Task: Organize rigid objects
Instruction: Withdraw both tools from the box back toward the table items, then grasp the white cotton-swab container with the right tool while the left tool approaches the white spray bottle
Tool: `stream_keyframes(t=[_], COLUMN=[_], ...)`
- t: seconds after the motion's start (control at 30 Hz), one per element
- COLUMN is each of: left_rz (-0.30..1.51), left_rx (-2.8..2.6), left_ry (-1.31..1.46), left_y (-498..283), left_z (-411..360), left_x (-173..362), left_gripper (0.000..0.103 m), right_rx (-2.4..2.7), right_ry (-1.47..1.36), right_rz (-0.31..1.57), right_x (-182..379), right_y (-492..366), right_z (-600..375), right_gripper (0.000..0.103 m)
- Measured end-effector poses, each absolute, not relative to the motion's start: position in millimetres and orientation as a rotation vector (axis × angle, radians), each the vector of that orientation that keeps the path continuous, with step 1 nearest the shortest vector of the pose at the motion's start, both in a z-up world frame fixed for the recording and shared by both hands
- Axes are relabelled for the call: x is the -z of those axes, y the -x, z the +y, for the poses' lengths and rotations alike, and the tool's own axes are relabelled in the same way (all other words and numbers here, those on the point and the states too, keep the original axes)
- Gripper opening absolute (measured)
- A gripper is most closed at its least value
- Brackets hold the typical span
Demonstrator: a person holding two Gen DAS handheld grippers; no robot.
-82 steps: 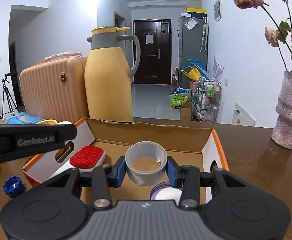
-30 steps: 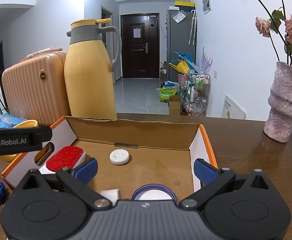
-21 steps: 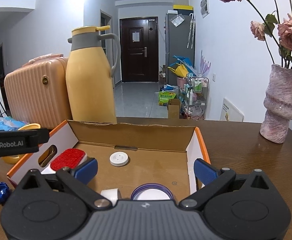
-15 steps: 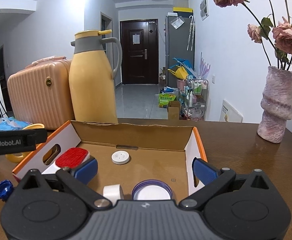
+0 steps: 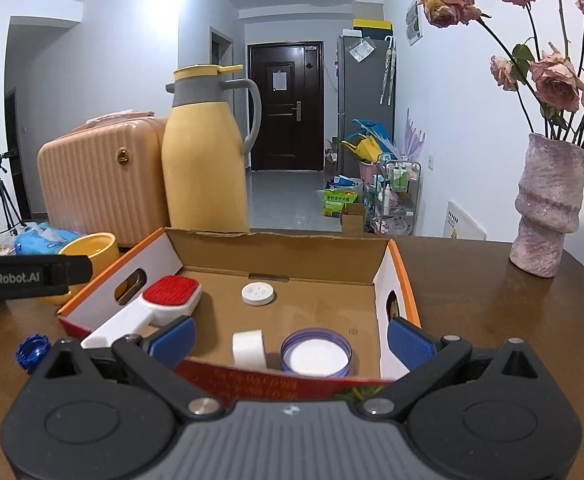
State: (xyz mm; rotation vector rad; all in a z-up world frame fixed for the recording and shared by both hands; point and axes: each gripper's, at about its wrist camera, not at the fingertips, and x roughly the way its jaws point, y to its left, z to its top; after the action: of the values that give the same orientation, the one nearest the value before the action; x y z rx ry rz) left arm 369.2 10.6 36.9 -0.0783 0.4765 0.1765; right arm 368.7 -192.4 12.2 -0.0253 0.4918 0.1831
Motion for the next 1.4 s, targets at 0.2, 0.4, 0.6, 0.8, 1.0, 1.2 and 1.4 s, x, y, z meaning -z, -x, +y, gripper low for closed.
stream_keyframes(t=[0.2, 0.4, 0.6, 0.8, 1.0, 1.2, 1.4], left_rz=[0.476, 0.471, 0.493, 0.525, 0.553, 0.572, 0.590], left_rx=[-0.177, -0.176, -0.169, -0.164, -0.159, -0.150, -0.144], left_ry=[0.077, 0.075, 0.068, 0.063, 0.043, 0.046, 0.057], left_y=[-347.1, -325.4, -306.7, -291.0, -281.2, -279.5, -282.6], left_z=[13.0, 14.8, 15.5, 17.9, 16.9, 19.7, 23.2], left_x=[-35.3, -33.6, -24.6, -12.7, -0.3, 9.0, 14.5], left_gripper=[0.103, 0.103, 0.103, 0.103, 0.103, 0.103, 0.103], right_rx=[-0.188, -0.186, -0.185, -0.181, -0.174, -0.179, -0.205], right_ry=[0.023, 0.026, 0.035, 0.054, 0.071, 0.099, 0.124], right_rz=[0.493, 0.499, 0.508, 0.535, 0.573, 0.605, 0.642], right_x=[-10.5, -8.4, -2.5, 9.3, 22.4, 32.5, 41.0], right_y=[-348.9, -330.4, -311.6, -296.6, -290.1, -295.7, -311.8], right_z=[-193.4, -196.7, -200.4, -204.3, -208.9, -211.7, -213.1], right_gripper=[0.102, 0.102, 0.102, 0.102, 0.102, 0.100, 0.090])
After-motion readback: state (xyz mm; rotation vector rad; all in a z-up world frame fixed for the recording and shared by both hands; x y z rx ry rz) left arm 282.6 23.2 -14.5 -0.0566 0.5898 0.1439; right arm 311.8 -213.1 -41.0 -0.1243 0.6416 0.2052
